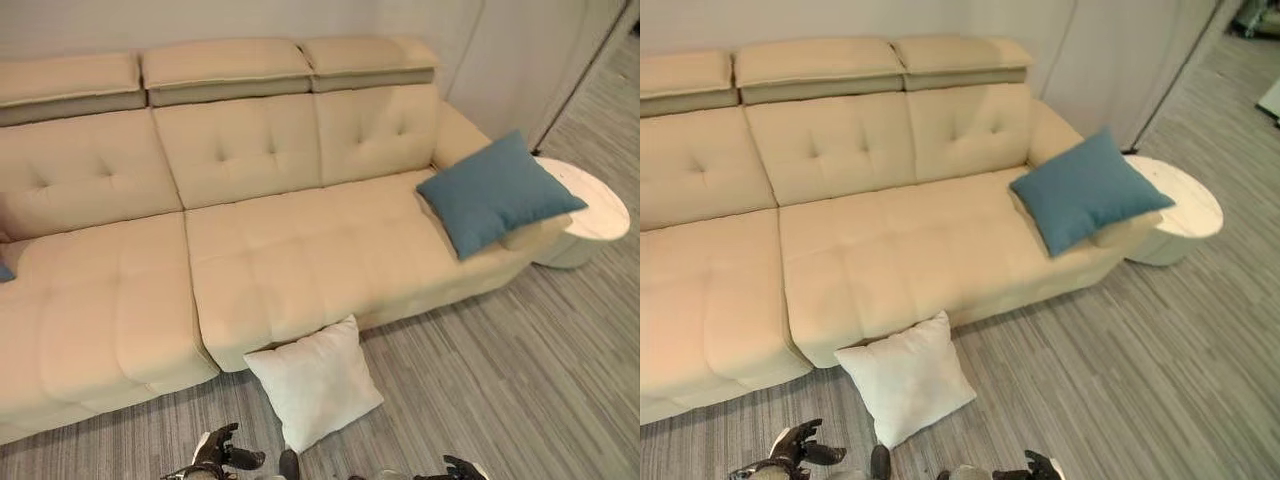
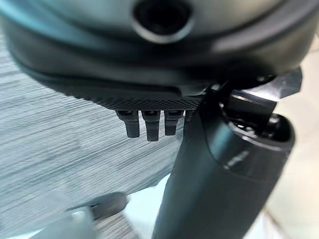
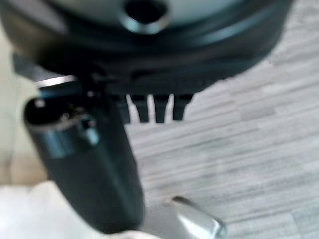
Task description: Pick up all the scattered cushions and arrange them neatly on the sofa.
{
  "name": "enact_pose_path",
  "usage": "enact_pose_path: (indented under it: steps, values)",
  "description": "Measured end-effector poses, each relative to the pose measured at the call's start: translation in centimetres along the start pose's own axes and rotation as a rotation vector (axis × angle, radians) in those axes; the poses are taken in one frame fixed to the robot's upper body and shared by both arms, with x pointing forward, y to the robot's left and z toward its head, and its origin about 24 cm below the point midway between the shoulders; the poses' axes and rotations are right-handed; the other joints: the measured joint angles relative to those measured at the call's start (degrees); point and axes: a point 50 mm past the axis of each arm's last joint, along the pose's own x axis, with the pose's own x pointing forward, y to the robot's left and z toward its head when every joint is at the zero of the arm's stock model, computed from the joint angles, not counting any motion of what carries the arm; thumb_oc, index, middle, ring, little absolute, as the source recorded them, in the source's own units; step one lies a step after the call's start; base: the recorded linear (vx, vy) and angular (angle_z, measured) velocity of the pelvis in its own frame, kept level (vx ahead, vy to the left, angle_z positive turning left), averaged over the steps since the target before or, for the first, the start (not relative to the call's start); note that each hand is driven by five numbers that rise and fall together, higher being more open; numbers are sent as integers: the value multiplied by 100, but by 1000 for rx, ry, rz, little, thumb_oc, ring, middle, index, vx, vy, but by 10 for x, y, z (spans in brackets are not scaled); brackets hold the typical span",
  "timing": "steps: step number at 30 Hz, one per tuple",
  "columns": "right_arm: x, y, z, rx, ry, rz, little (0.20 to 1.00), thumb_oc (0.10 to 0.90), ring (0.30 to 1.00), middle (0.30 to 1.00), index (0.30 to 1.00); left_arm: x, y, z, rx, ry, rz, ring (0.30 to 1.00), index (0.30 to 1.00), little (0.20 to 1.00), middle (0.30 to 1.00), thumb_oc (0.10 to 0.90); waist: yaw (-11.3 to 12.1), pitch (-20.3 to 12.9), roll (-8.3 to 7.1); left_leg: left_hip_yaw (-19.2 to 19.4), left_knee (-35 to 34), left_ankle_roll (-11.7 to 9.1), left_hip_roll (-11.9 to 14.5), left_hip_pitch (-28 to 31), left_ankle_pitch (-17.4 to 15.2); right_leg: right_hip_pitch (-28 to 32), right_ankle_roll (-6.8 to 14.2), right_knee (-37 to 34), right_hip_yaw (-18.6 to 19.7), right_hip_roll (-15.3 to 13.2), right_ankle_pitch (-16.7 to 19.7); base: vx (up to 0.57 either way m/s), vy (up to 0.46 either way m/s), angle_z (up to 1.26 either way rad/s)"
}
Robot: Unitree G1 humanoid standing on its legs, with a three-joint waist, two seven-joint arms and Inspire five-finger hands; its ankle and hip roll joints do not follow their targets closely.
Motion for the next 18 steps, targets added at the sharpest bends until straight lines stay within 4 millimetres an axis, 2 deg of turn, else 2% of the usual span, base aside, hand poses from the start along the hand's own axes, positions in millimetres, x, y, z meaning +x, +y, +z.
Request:
enact_pose_path:
  steps: [2, 3, 5, 7, 9, 10, 12, 14, 15, 17, 18]
  values:
    - [0, 1, 2, 1, -6, 4, 900, 800, 900, 900, 900, 0, 1, 0, 3, 0, 3, 900, 900, 900, 900, 800, -50, -8, -21, -117, -9, 0, -11, 49, 25, 26, -20, -258, 84, -11, 31, 144, -83, 80]
    - [2, 1, 12, 2, -30, 5, 900, 800, 900, 900, 900, 1, 2, 4, 7, -10, 5, 900, 900, 900, 900, 800, -58, 32, 74, -485, -93, 8, 16, 114, 9, 2, -119, -812, 363, 242, 78, 145, -118, 84]
    - [4, 2, 22, 6, -61, 6, 900, 800, 900, 900, 900, 3, 2, 12, 13, -29, 6, 900, 900, 900, 900, 800, -81, 87, 134, -858, -118, -26, 69, 120, 31, -62, -201, -1392, 887, 562, 190, 60, -91, 95]
    - [4, 2, 25, 7, -67, 6, 900, 800, 900, 900, 900, 4, 1, 17, 24, -37, 2, 900, 900, 900, 900, 800, -107, 100, 140, -1143, -117, -31, 84, 120, 31, -131, -293, -1764, 1350, 718, 358, -1, -71, 94]
    - [4, 3, 24, 9, -64, 9, 900, 800, 900, 900, 900, 4, 2, 15, 60, -38, -3, 900, 900, 900, 900, 800, -64, 81, -4, -1329, -130, -88, -38, 175, 7, -98, -253, -2082, 1331, 595, 901, -20, -138, 83]
    - [5, 2, 31, 11, -84, 7, 900, 800, 900, 900, 900, 2, 1, 7, 76, -19, -5, 900, 900, 900, 900, 800, -53, 80, -28, -1432, 55, -370, -82, 112, -175, 53, -447, -2347, 1214, 551, 1410, -13, -147, 43]
    - [6, 4, 43, 14, -119, 14, 900, 800, 900, 900, 900, -1, 2, -4, 78, 9, -6, 900, 900, 900, 900, 800, -31, 114, 72, -1358, 90, -530, 102, 38, -208, 242, -498, -2699, 1055, 668, 1520, -11, -178, 21]
    - [6, 5, 46, 15, -123, 20, 900, 800, 900, 900, 900, -1, 2, -5, 79, 12, -8, 900, 900, 900, 900, 800, -47, 117, 59, -1552, 71, -654, 227, -17, -226, 425, -615, -3028, 851, 767, 1608, -42, -250, 39]
    - [6, 5, 45, 14, -119, 21, 900, 800, 900, 900, 900, -2, 1, -7, 79, 13, -10, 900, 900, 900, 900, 800, -12, 118, 61, -1660, 19, -748, 283, -36, -166, 483, -658, -3123, 805, 840, 1639, -64, -199, 55]
    - [6, 3, 37, 13, -100, 16, 900, 800, 900, 900, 900, 0, -3, 2, 75, -9, -19, 900, 900, 900, 900, 800, -81, 125, 42, -1906, -10, -1188, 308, -169, -23, 584, -729, -3371, 495, 812, 1670, -98, -196, 91]
    - [6, 2, 36, 12, -98, 14, 900, 800, 900, 900, 900, 0, -4, 3, 73, -14, -24, 900, 900, 900, 900, 800, -48, 138, 76, -1902, -37, -1174, 345, -189, -8, 608, -755, -3408, 412, 855, 1687, -111, -190, 101]
